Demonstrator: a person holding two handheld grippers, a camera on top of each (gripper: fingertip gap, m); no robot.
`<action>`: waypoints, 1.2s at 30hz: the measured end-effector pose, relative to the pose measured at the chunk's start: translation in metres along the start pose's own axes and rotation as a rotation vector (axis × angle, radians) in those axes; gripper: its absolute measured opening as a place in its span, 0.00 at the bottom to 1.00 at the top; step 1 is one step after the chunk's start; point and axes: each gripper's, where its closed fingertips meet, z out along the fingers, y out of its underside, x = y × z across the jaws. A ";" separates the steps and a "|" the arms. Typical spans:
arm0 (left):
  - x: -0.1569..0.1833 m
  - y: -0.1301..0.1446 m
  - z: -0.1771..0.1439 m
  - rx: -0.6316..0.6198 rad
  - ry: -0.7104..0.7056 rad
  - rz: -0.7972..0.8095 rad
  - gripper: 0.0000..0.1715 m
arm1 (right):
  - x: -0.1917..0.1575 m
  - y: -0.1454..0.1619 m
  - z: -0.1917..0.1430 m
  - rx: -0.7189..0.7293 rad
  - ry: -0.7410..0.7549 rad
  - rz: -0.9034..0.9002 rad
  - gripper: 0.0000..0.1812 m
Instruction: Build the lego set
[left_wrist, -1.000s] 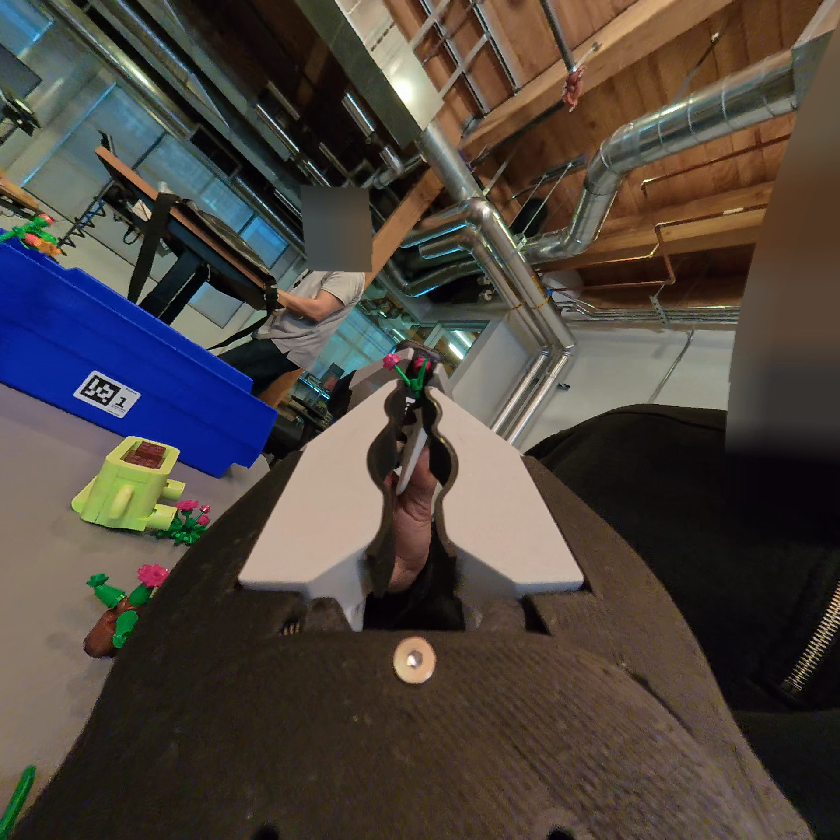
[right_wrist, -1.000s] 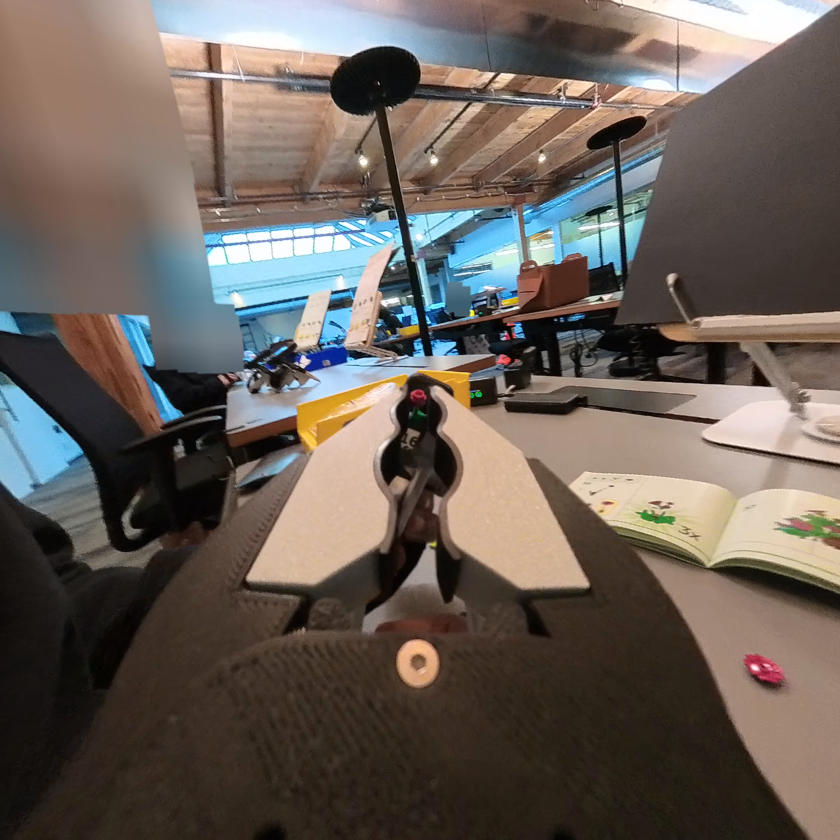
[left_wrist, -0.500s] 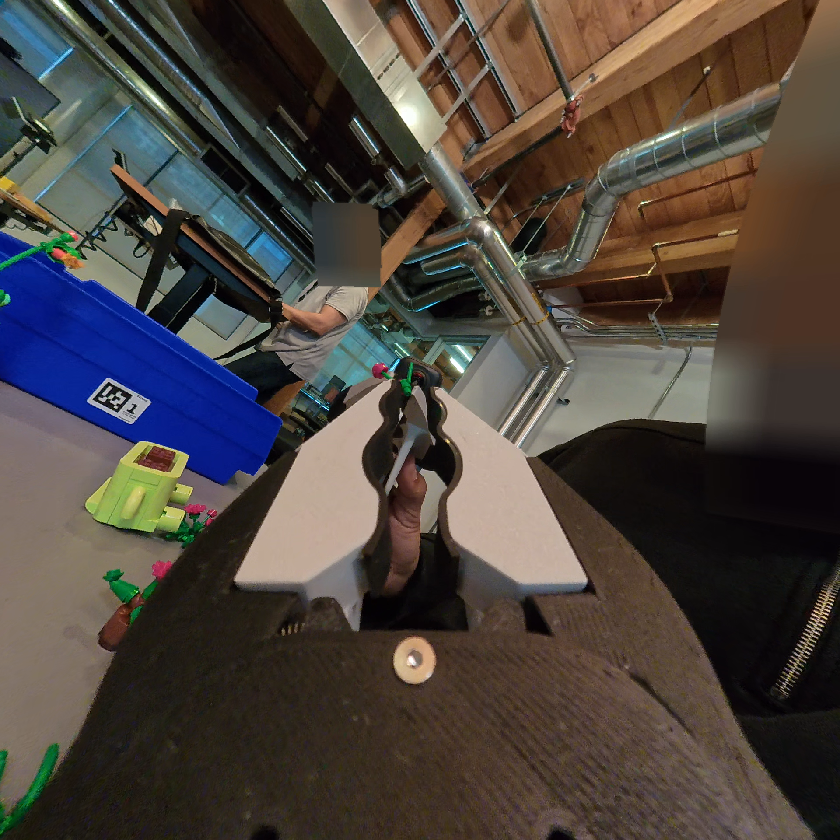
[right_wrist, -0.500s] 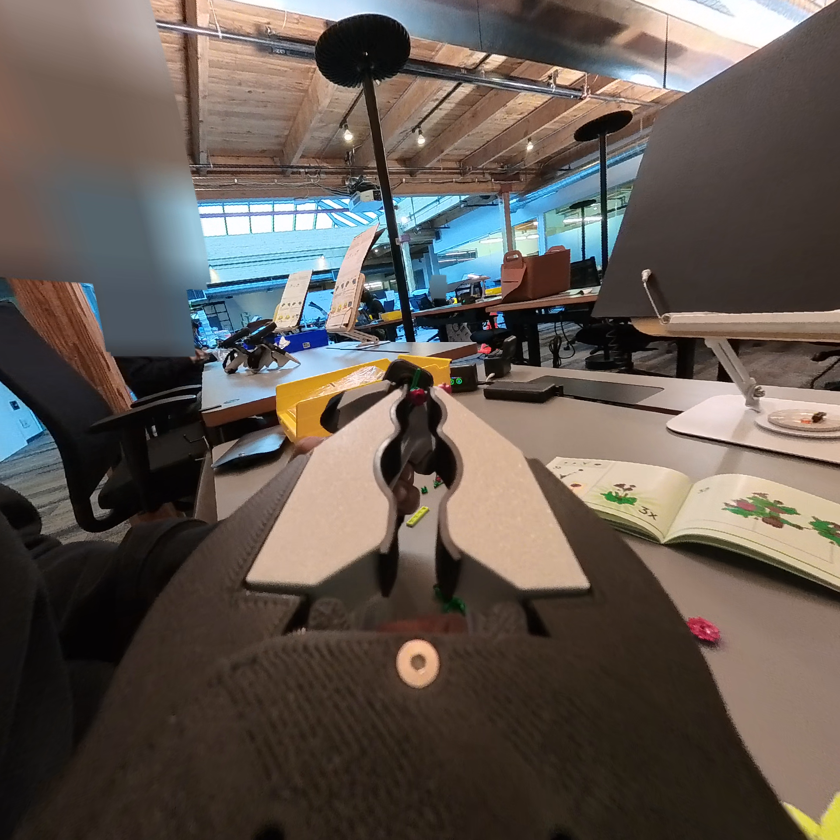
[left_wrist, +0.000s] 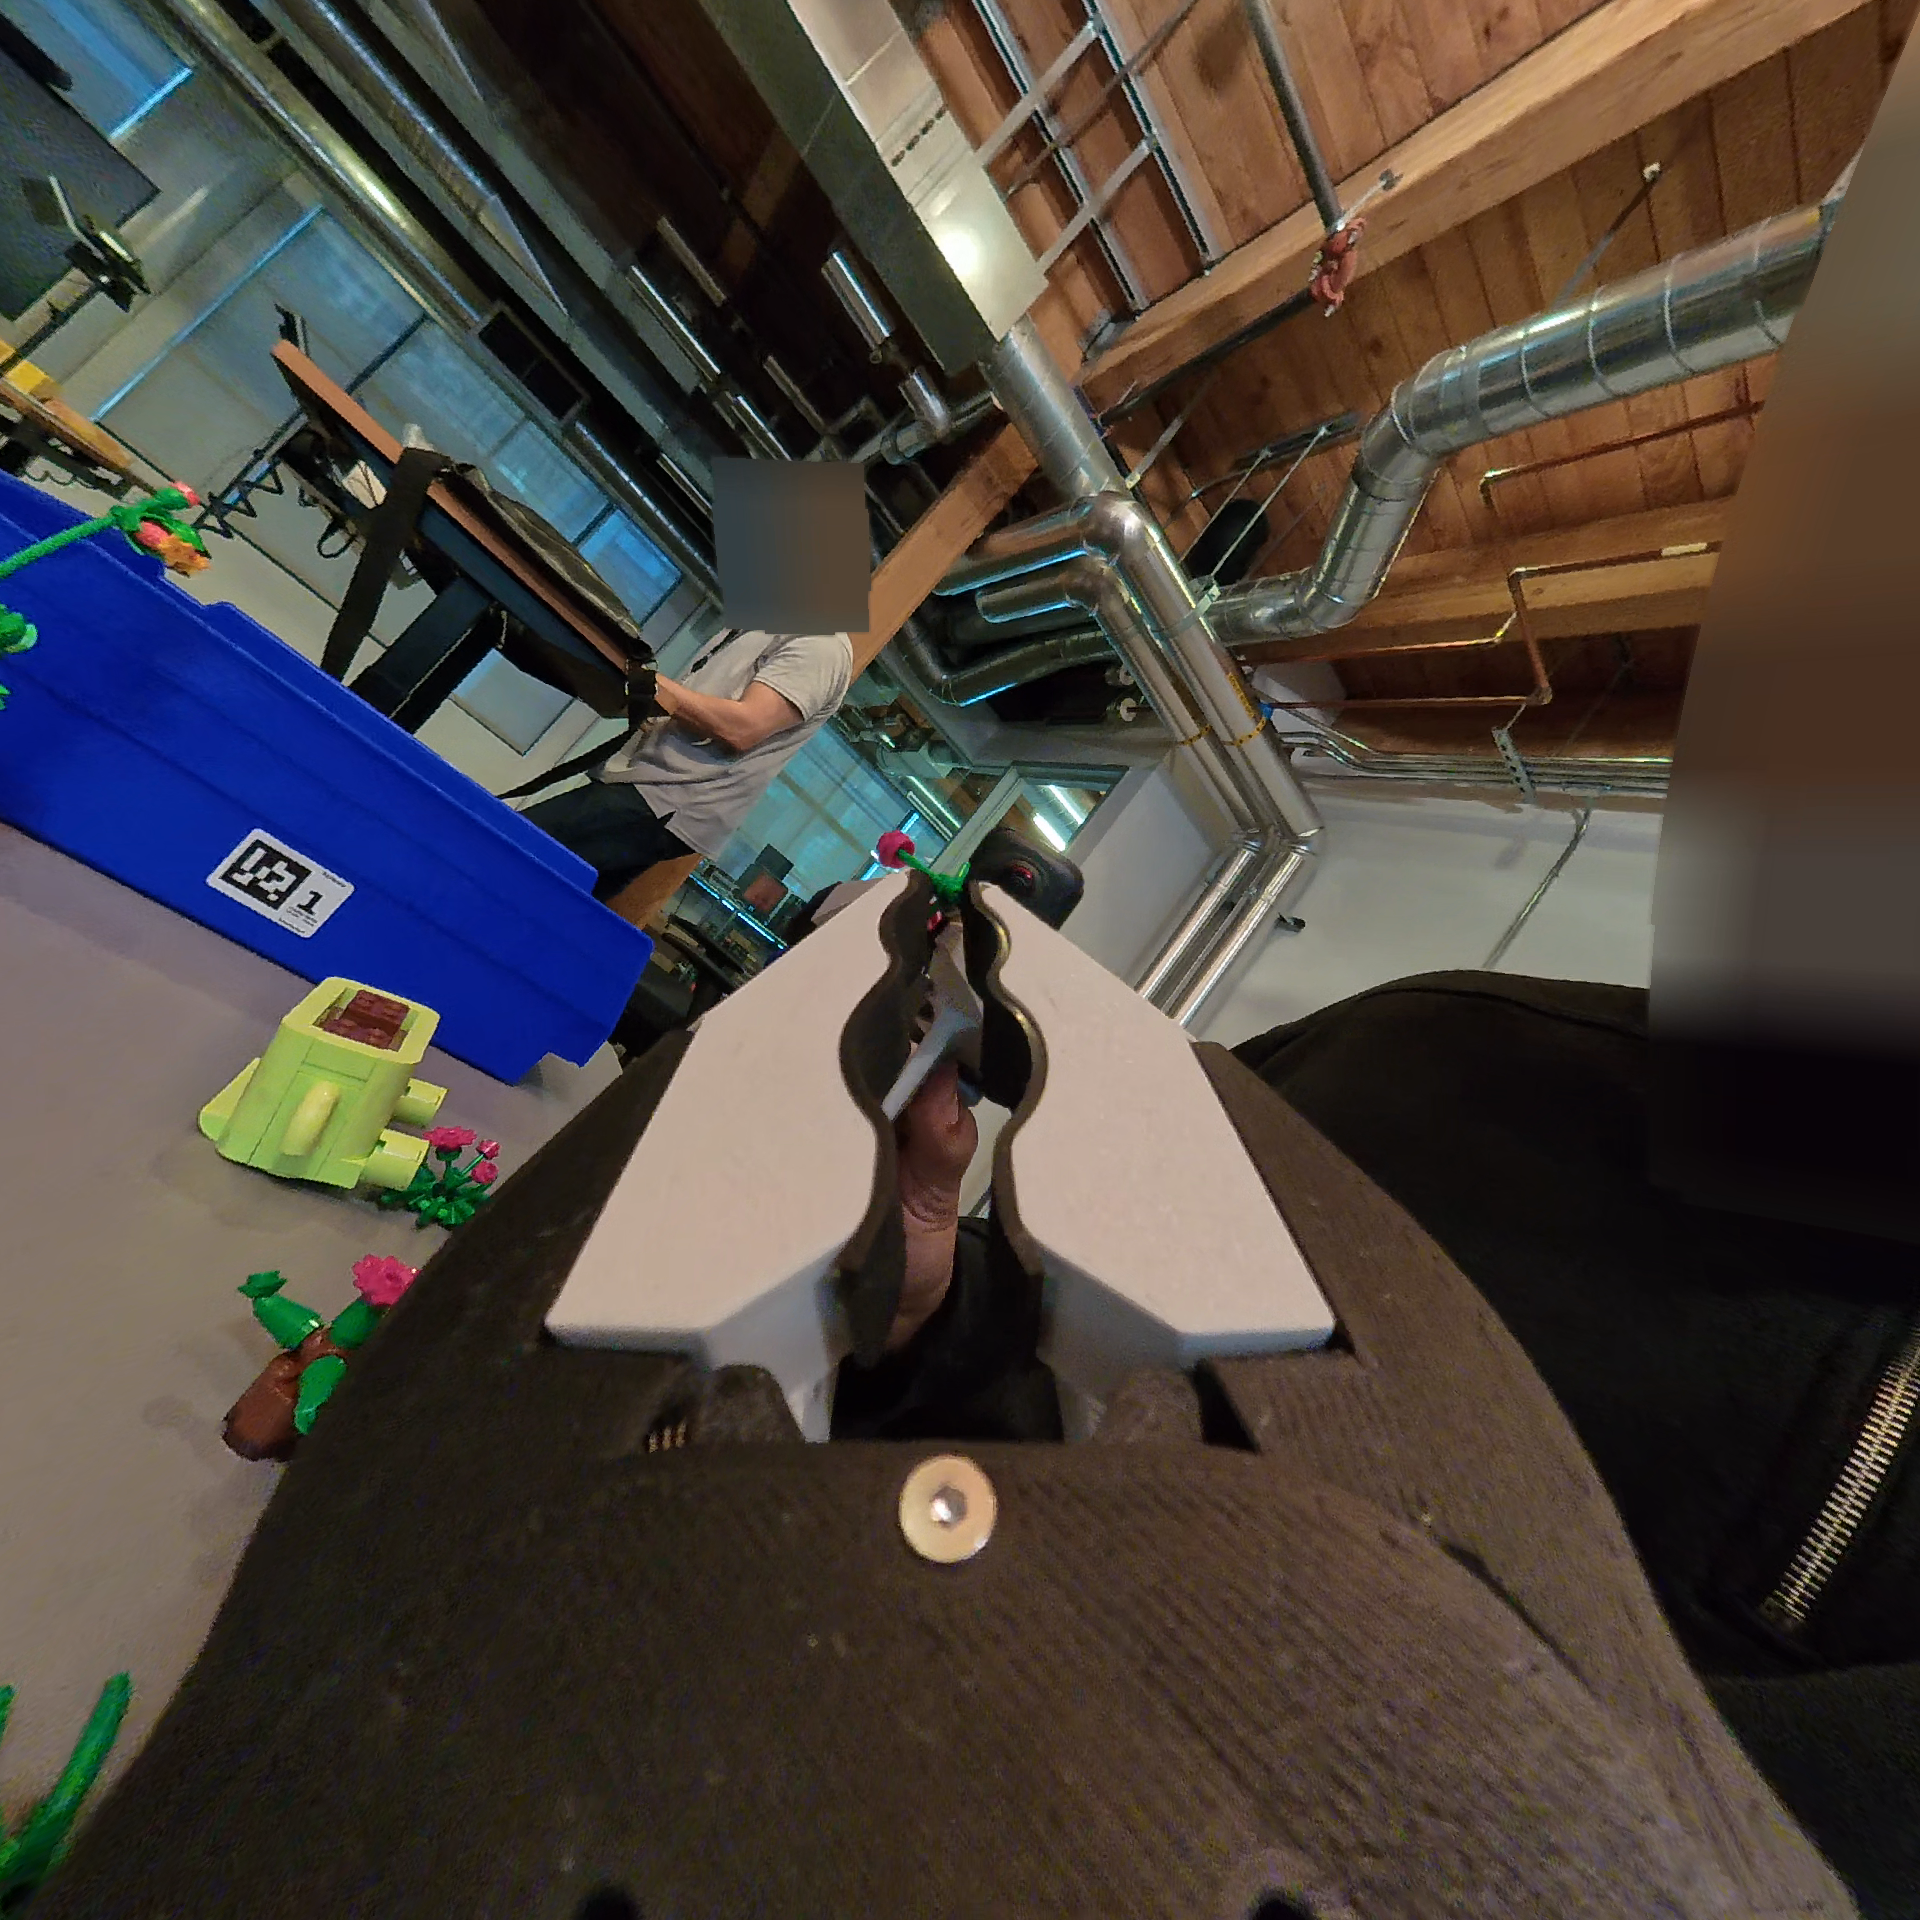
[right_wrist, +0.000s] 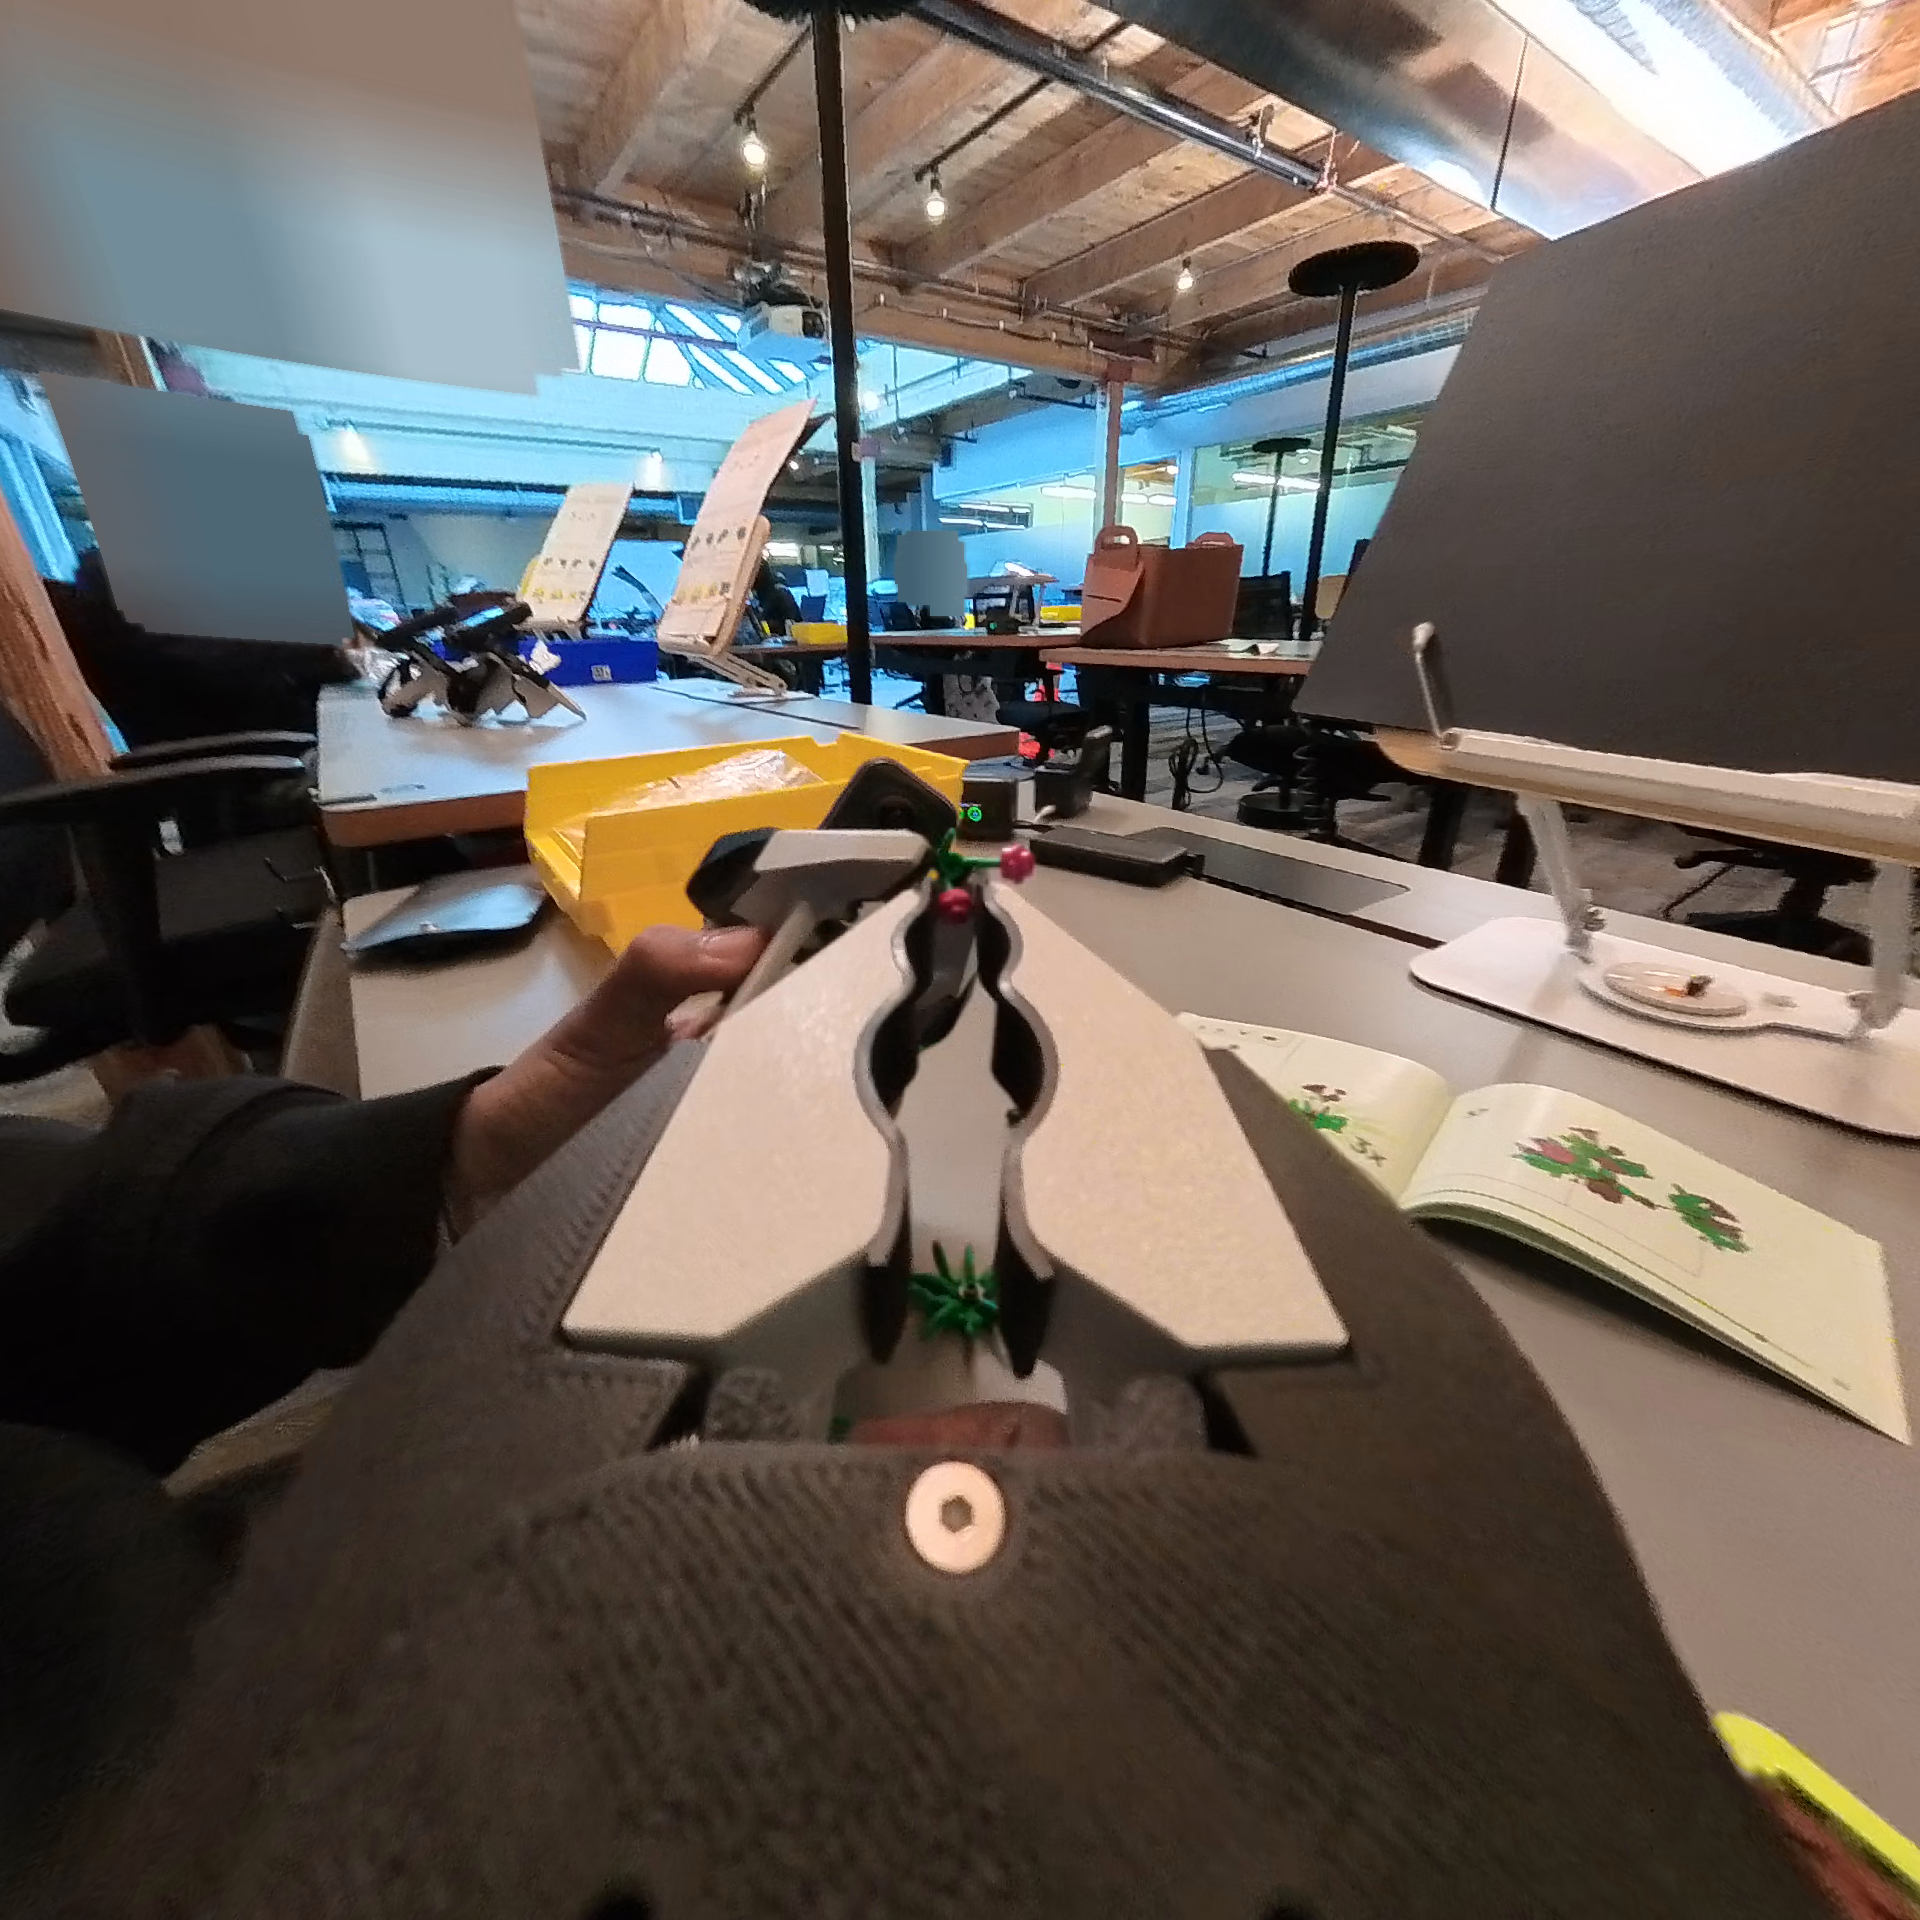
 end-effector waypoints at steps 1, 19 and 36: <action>0.000 0.000 0.000 0.000 -0.002 0.001 0.02 | 0.000 0.001 0.001 -0.005 0.008 -0.018 0.02; 0.000 -0.003 -0.003 0.003 -0.047 0.084 0.01 | -0.003 0.006 0.000 -0.074 0.056 -0.150 0.07; -0.006 -0.059 -0.075 0.108 -0.419 0.382 0.01 | 0.016 0.015 -0.017 -0.080 0.108 -0.001 0.16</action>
